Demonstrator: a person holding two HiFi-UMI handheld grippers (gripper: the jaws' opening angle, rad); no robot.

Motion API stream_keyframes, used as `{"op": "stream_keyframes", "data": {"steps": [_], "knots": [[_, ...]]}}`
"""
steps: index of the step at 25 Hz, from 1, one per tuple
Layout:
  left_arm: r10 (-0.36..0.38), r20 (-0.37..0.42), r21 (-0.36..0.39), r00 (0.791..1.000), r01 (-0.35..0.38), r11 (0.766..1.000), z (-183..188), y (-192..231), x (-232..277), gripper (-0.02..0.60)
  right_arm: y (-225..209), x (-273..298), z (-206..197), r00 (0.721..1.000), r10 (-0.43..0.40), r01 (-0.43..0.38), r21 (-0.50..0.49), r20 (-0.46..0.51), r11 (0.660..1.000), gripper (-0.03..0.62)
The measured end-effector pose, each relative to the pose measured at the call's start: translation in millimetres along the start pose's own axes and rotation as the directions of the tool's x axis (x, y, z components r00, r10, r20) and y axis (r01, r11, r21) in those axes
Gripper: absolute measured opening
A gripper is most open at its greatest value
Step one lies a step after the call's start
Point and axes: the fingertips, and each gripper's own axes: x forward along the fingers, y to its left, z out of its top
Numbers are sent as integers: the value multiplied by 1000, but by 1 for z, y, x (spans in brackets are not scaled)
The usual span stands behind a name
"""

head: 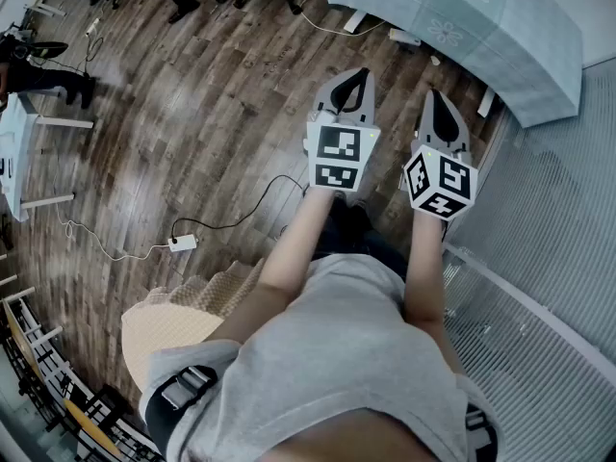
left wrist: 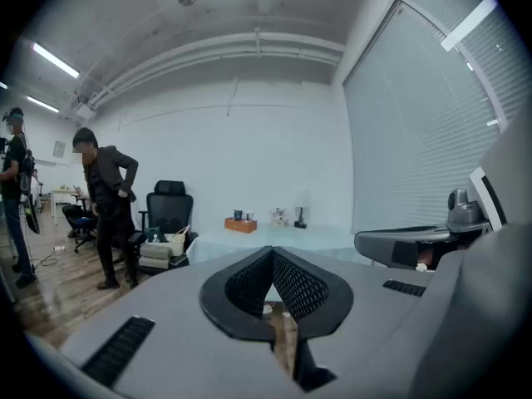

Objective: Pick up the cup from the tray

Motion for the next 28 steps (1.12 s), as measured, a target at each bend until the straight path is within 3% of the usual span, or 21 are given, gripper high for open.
{"op": "stream_keyframes", "data": {"steps": [28], "knots": [[-23,-18,6,1000,23,1000,-1,-21,30,6,-23,17,-6,1000,14,-14,10,-10,1000,8]]}}
